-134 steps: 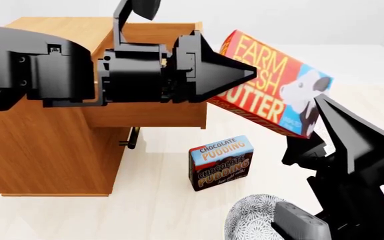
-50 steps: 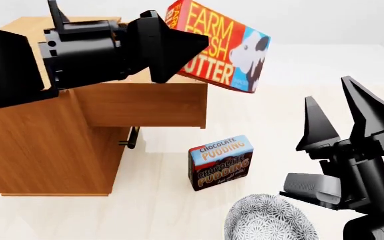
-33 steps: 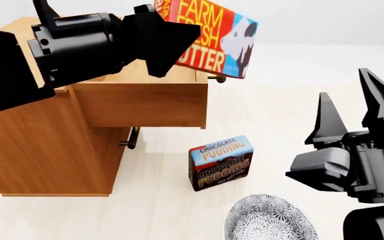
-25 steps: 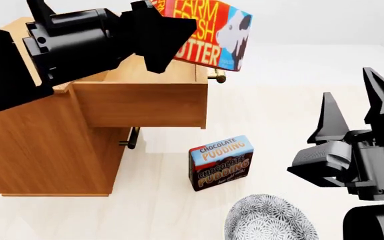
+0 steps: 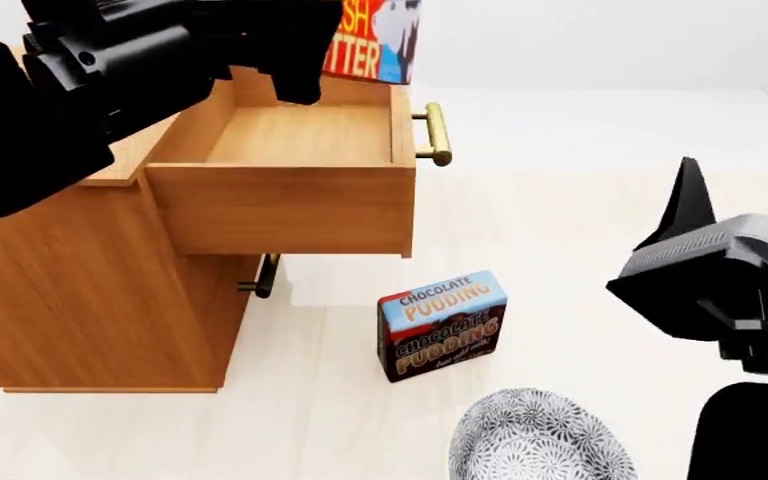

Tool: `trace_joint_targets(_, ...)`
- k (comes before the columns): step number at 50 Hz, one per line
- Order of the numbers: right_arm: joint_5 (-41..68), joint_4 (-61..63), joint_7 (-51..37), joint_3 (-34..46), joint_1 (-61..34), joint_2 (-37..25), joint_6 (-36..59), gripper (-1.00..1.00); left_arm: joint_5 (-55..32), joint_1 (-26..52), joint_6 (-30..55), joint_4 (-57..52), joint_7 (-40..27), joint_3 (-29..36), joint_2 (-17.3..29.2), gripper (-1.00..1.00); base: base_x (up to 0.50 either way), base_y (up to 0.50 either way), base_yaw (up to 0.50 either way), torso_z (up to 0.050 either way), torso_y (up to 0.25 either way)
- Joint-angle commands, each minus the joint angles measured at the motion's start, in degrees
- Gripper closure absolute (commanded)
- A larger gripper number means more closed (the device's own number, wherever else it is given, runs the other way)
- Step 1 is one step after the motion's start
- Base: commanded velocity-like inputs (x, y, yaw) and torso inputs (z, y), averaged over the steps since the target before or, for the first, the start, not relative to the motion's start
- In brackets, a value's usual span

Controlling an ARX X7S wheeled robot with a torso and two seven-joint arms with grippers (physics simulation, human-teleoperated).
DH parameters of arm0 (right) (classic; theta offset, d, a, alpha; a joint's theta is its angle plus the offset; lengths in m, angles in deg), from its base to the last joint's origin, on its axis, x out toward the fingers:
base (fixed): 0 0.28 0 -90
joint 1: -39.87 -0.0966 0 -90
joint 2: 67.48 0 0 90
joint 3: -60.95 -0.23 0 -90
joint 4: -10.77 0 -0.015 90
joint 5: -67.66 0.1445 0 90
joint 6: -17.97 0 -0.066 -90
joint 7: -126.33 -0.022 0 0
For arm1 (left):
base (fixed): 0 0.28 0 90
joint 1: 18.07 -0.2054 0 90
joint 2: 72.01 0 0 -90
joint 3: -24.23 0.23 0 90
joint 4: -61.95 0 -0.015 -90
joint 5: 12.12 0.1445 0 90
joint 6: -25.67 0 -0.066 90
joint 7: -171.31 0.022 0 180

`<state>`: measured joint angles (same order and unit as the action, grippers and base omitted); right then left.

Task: Put the butter at the front in the top drawer of the cabinet and close it.

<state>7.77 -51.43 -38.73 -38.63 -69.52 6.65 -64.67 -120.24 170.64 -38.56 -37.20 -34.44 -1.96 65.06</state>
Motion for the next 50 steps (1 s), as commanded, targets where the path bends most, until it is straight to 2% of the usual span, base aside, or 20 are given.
trace_joint_targets(1, 3.64, 4.66, 10.23, -2.33, -6.54, 5.68, 10.11, -1.0, 4.34, 2.02, -1.23, 0.51, -5.04, -1.08, -0.64, 1.0, 0.0, 0.0, 0.0, 0.0, 0.0)
trace_joint_targets(6, 4.03, 7.21, 18.61, -3.86, -12.26, 10.36, 20.16, -1.0, 5.65, 2.57, -0.58, 0.82, -6.02, -0.44, -1.4, 1.0, 0.0, 0.0, 0.0, 0.0, 0.002)
trace_joint_targets(14, 1.72, 9.08, 27.76, -4.7, -19.28, 13.97, 32.79, -1.0, 7.18, 4.07, 0.82, 2.08, -7.86, 0.46, -2.86, 1.0, 0.0, 0.0, 0.0, 0.0, 0.001)
trace_joint_targets(23, -0.56, 9.32, 34.67, -3.98, -26.79, 14.81, 48.0, -1.0, 9.18, 5.12, 2.37, 4.08, -9.95, 1.92, -4.59, 1.0, 0.0, 0.0, 0.0, 0.001, 0.001)
trace_joint_targets(39, -1.86, 8.66, 38.03, -2.68, -31.48, 13.66, 58.84, -1.0, 12.28, 7.63, 5.96, 9.68, -11.58, 4.73, -8.29, 1.0, 0.0, 0.0, 0.0, 0.0, 0.001)
trace_joint_targets(50, -1.27, 8.13, 38.02, -2.23, -32.67, 13.15, 62.04, -1.0, 13.94, 8.32, 6.92, 12.59, -11.31, 5.67, -9.54, 1.0, 0.0, 0.0, 0.0, 0.001, 0.002)
